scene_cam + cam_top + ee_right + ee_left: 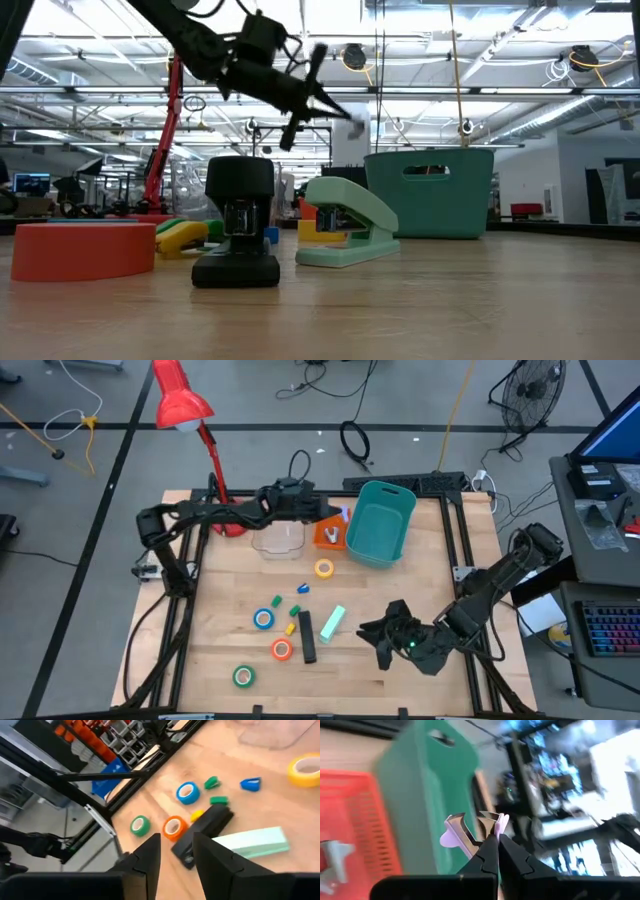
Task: Pick and place Stapler, Stapler remover, tape
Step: Put the violet staple remover into the orange bin
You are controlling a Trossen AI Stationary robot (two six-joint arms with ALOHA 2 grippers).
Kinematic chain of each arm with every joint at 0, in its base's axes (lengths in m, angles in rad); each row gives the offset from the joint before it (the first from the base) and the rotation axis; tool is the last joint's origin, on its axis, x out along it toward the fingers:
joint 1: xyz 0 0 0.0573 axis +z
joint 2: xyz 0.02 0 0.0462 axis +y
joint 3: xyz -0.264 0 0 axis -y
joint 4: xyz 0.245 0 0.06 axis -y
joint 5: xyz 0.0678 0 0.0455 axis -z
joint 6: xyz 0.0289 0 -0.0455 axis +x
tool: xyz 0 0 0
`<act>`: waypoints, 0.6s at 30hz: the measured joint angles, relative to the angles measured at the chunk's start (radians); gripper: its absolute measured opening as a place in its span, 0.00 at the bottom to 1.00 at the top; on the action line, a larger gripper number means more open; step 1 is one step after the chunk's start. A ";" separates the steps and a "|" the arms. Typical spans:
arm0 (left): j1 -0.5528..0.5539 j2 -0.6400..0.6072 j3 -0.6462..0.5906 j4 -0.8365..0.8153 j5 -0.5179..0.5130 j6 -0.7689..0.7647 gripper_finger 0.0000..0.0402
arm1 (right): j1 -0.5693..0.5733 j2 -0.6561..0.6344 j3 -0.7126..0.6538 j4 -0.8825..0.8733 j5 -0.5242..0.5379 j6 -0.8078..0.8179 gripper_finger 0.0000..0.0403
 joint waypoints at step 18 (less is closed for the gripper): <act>0.006 0.232 0.423 -0.659 -0.153 0.117 0.00 | -0.037 -0.130 0.000 -0.065 0.007 -0.223 0.16</act>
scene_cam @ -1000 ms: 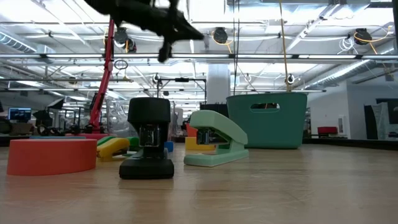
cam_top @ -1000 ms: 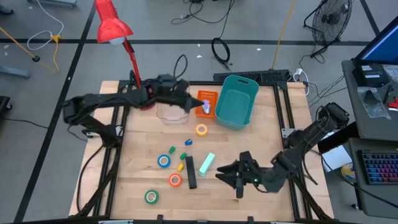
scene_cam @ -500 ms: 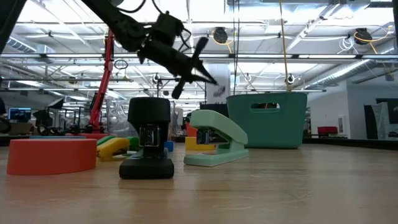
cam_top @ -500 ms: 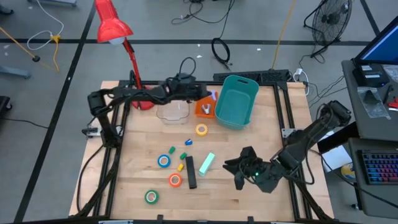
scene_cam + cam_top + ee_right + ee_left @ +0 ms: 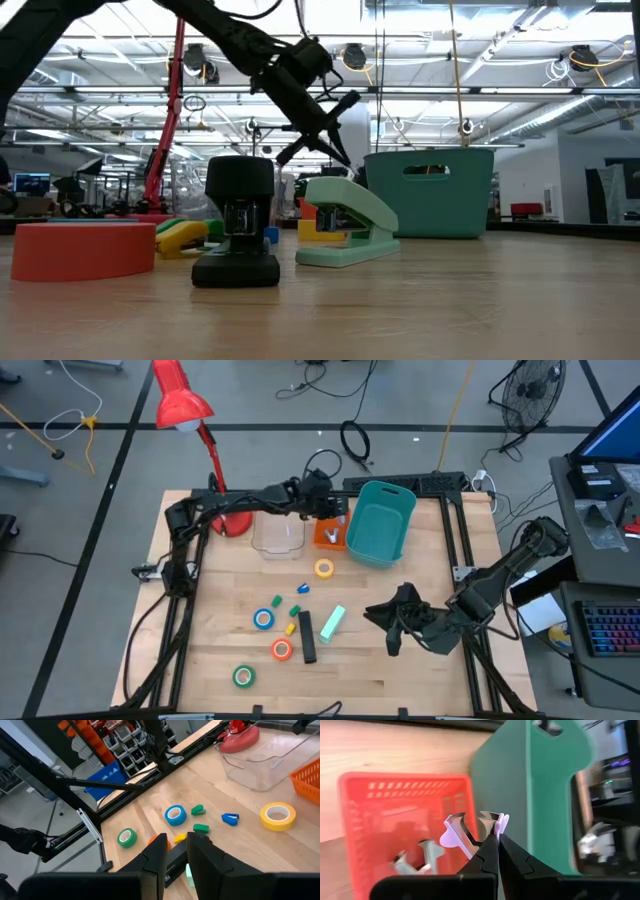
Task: Pick and place Stapler, Stapler remover, tape
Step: Put the violet staple remover into the orange bin
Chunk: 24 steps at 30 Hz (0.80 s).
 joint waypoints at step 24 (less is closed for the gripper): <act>0.014 0.045 0.032 -0.129 -0.090 0.094 0.00 | 0.001 -0.001 0.000 0.002 -0.005 -0.019 0.15</act>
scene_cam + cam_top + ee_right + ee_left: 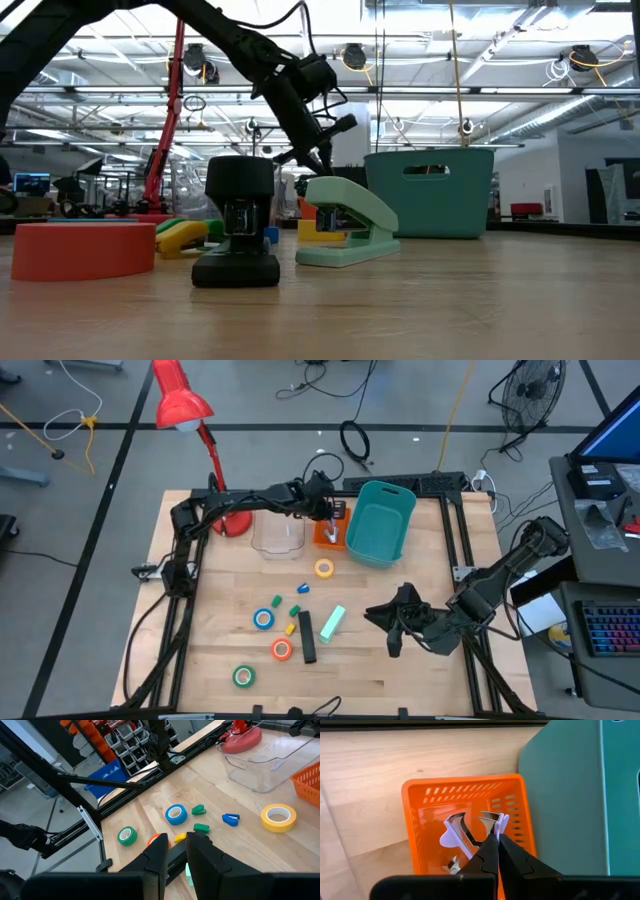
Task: Pick and place Stapler, Stapler remover, tape
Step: Put the violet staple remover into the orange bin
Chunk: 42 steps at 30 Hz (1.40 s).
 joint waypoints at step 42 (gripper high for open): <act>0.000 0.031 -0.001 -0.007 -0.027 0.127 0.00 | 0.000 0.001 0.000 0.033 0.005 -0.009 0.15</act>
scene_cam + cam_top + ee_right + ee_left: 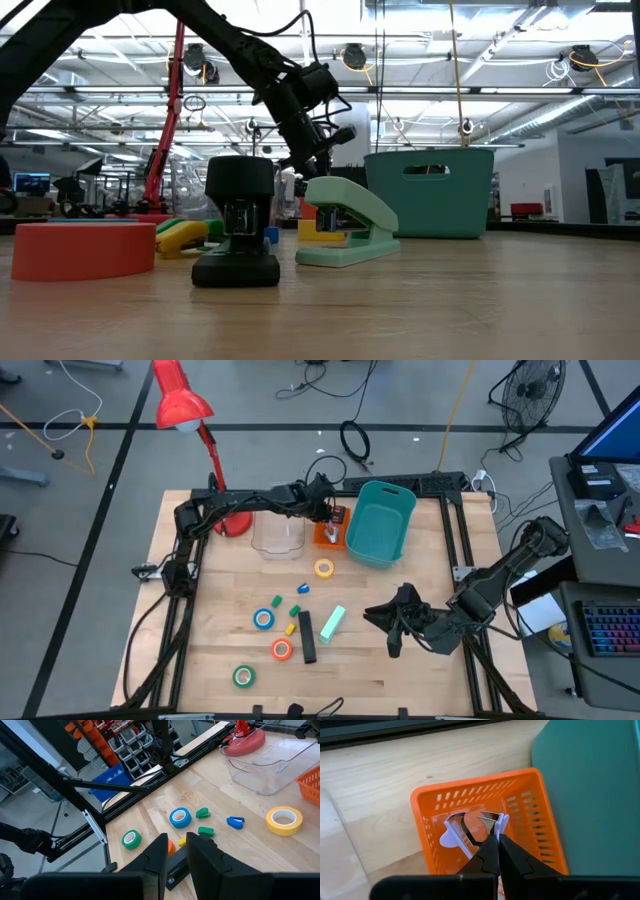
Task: Pick and place Stapler, Stapler remover, tape
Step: Put the violet staple remover into the orange bin, then put the blue tape into the green bin
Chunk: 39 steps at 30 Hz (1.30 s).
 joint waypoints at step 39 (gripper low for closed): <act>0.001 0.000 0.000 -0.002 0.042 0.006 0.32 | -0.002 0.000 0.000 -0.001 0.023 -0.014 0.15</act>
